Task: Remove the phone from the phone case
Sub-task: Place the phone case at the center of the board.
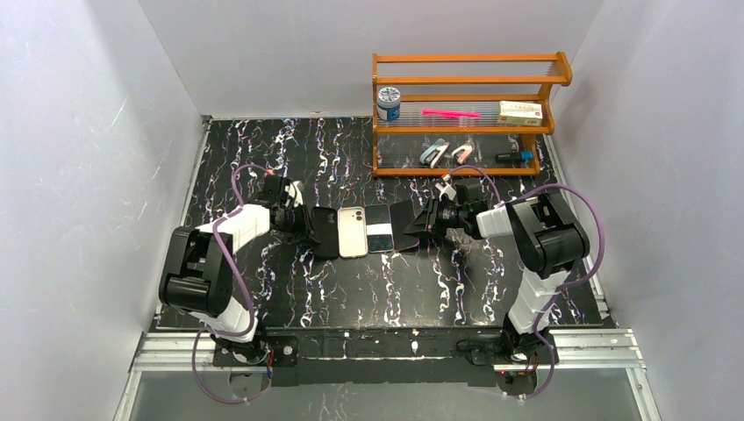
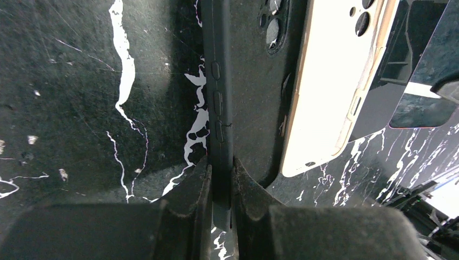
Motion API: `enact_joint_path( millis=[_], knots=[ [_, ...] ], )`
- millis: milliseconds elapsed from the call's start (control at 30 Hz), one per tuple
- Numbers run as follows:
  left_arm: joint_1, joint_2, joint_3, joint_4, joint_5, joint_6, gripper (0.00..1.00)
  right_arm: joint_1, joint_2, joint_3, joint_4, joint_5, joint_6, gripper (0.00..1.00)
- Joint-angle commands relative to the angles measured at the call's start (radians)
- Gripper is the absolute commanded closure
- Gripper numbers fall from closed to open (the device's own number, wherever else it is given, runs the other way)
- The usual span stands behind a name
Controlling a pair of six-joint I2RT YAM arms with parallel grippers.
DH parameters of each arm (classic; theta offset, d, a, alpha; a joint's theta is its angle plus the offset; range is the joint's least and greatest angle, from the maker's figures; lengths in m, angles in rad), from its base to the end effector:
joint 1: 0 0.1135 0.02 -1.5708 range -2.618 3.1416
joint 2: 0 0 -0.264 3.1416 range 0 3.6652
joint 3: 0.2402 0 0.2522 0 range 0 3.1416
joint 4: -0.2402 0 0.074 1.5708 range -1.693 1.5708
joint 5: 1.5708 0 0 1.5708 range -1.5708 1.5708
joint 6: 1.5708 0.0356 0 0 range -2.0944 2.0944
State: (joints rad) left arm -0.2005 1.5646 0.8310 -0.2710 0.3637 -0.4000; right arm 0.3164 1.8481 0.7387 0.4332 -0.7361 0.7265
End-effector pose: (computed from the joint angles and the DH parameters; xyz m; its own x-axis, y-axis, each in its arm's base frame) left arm 0.2895 -0.0718 0.1675 -0.9071 -0.1870 -0.3772 0.0216 0.8740 -0.4854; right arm 0.3094 0.1264 0.1120 -0.9283 0.2141 -0.3039 -0.1493 0.5340 0.8322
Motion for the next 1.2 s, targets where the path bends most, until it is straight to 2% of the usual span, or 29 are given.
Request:
enact_joint_path(
  millis=[0,133,367,467,600,667,900,1167],
  knots=[
    [-0.040,0.048,-0.043,0.006,0.150,-0.041,0.92,0.009,0.011,0.029,-0.060,0.015,-0.065,0.68],
    [-0.040,0.056,-0.040,0.007,0.138,-0.048,0.75,0.010,-0.004,0.042,-0.128,0.053,-0.107,0.56],
    [-0.040,0.035,-0.022,-0.044,0.033,-0.028,0.33,0.019,-0.046,0.076,-0.295,0.180,-0.213,0.40],
    [-0.040,0.023,-0.020,-0.059,-0.002,-0.023,0.19,0.030,-0.057,0.092,-0.363,0.241,-0.243,0.28],
    [-0.040,0.016,-0.017,-0.078,-0.033,-0.018,0.05,0.053,-0.063,0.106,-0.430,0.314,-0.271,0.19],
    [-0.040,0.009,-0.013,-0.094,-0.058,-0.012,0.02,0.061,-0.064,0.111,-0.461,0.346,-0.278,0.15],
    [-0.040,-0.023,-0.005,-0.139,-0.147,0.014,0.02,0.097,-0.072,0.135,-0.523,0.445,-0.283,0.07],
    [-0.040,-0.078,-0.003,-0.153,-0.192,0.024,0.02,0.155,-0.079,0.185,-0.632,0.611,-0.286,0.06]
  ],
)
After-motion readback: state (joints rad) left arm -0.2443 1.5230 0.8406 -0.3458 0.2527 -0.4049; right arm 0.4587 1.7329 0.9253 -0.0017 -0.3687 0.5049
